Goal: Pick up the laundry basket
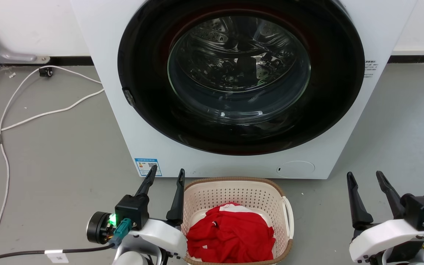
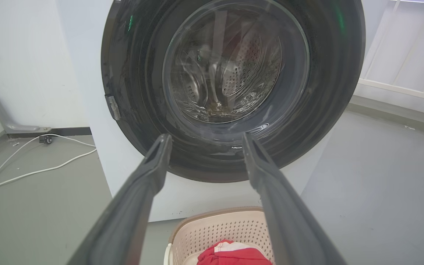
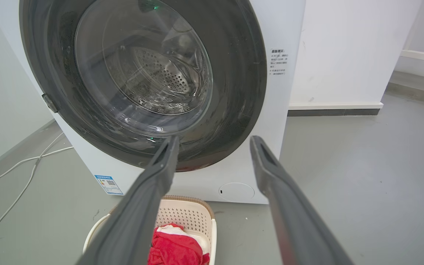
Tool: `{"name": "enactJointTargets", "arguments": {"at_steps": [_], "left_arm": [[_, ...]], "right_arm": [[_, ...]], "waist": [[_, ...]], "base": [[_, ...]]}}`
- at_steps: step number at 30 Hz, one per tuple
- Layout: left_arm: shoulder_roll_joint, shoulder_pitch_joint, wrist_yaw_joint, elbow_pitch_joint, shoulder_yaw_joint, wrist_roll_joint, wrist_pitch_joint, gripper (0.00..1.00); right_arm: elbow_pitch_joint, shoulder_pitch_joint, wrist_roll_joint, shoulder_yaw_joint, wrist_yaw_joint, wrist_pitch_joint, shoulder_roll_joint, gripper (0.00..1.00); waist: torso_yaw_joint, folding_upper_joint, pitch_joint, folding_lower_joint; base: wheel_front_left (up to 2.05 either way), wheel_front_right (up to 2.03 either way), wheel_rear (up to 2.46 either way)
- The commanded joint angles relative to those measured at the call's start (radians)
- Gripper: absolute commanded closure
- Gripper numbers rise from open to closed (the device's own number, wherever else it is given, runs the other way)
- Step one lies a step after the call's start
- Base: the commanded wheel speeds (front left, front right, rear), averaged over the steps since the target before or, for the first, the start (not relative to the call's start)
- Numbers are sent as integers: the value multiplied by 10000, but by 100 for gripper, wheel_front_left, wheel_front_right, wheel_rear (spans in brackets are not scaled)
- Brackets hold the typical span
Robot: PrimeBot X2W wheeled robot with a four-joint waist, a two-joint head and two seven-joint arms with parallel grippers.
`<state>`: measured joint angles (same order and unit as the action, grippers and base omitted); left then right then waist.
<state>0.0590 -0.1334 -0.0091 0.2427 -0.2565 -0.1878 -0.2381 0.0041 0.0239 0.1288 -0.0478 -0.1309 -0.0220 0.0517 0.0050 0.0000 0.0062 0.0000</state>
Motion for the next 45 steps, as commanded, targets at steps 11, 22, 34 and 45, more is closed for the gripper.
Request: {"name": "enactJointTargets", "arguments": {"at_steps": [11,22,34,45], "left_arm": [[-46,-158,-59,156,-60,619,-237,0],[-71,-152,-63,232,16,620,-274,0],[-85,-445,-9,265,8,560,-274,0],[-83,-2056,-11,1071,257,483,-274,0]], "right_arm": [[-11,129,-588,-9,3,-202,-21,0],[66,21,-594,-22,3,-247,-22,0],[36,-273,-457,-60,3,-286,-22,0],[345,-1672,-314,-191,3,-346,-21,0]], "waist": [[7,0,-1,0],[0,0,83,0],[-2,0,701,0],[-194,0,3280,0]], "base": [[0,0,0],[0,0,0],[0,0,0],[0,0,0]]}}
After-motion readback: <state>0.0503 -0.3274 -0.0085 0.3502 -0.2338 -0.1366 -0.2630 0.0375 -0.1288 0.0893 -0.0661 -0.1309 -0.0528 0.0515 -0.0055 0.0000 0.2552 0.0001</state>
